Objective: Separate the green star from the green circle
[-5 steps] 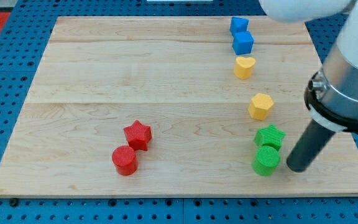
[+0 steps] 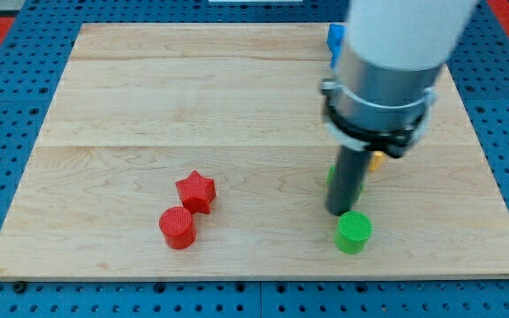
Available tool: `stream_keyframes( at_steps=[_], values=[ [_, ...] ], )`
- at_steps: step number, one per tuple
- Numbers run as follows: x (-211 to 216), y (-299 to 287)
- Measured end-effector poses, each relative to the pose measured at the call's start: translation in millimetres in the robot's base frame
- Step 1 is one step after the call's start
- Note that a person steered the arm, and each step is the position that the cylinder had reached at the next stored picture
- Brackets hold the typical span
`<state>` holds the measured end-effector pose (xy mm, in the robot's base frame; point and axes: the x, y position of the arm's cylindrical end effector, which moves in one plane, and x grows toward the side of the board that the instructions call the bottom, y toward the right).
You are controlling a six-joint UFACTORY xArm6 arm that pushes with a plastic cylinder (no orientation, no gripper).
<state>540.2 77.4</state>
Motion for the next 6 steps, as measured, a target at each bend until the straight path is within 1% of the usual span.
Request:
stream_keyframes(
  at_steps=[1,2,3,6],
  values=[
    [4,-19],
    [27,-10],
    [37,10],
    [34,27]
  ],
)
